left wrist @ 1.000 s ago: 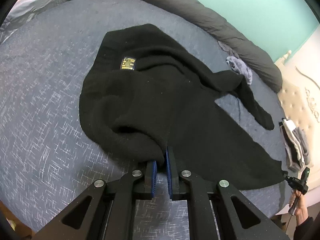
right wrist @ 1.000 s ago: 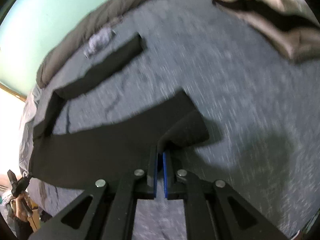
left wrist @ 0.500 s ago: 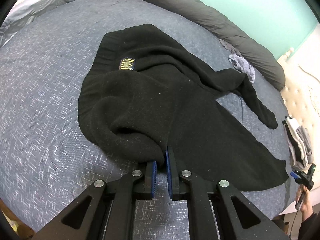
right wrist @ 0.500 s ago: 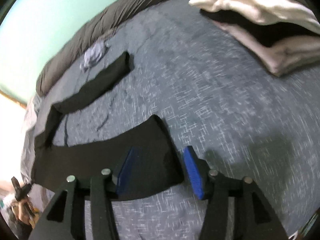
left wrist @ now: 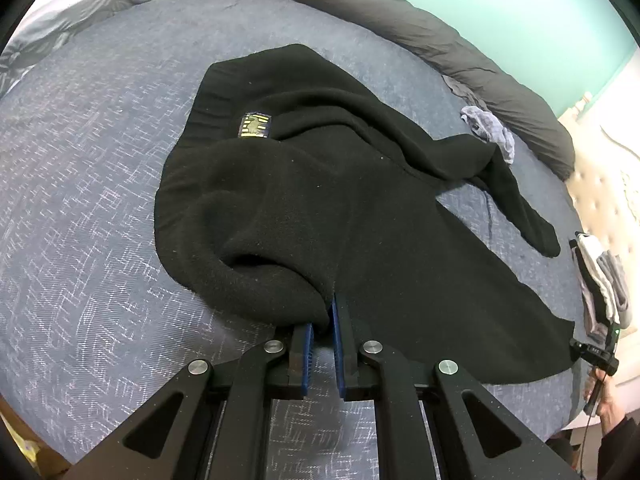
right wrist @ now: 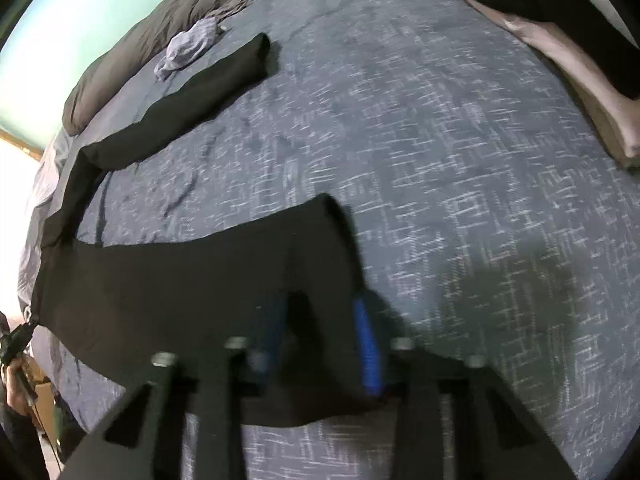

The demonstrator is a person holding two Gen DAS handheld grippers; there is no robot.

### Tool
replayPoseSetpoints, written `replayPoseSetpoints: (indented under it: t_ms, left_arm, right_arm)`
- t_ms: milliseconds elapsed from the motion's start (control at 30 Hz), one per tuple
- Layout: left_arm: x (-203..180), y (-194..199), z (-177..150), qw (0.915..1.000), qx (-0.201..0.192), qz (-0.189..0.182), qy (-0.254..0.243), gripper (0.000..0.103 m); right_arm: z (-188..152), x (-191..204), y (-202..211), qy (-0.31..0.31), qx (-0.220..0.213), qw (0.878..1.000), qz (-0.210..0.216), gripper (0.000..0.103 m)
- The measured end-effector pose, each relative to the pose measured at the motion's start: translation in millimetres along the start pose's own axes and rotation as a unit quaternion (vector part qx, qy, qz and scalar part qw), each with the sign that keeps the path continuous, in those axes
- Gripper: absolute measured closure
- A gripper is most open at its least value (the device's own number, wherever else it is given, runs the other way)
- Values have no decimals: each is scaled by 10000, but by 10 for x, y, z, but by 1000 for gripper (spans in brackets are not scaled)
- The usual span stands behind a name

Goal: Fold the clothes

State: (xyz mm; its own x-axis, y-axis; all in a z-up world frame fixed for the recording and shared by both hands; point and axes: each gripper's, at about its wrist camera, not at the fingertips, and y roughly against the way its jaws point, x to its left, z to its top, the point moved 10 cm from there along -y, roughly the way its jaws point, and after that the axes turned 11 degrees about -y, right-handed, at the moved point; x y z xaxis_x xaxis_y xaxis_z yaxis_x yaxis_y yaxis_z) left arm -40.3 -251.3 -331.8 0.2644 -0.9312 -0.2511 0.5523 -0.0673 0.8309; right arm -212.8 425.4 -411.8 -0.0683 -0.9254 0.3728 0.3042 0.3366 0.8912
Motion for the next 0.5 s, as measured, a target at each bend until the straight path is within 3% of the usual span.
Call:
replayPoseSetpoints:
  t_ms: [200, 500]
  left_arm:
    - [-4, 3, 14, 10000, -17, -2, 11, 94]
    - [-136, 53, 46, 9998, -39, -190, -105, 93]
  right_arm:
    - [46, 84, 238, 293, -388, 9988, -46, 96]
    - [402, 38, 885, 240, -1104, 9936, -57, 97]
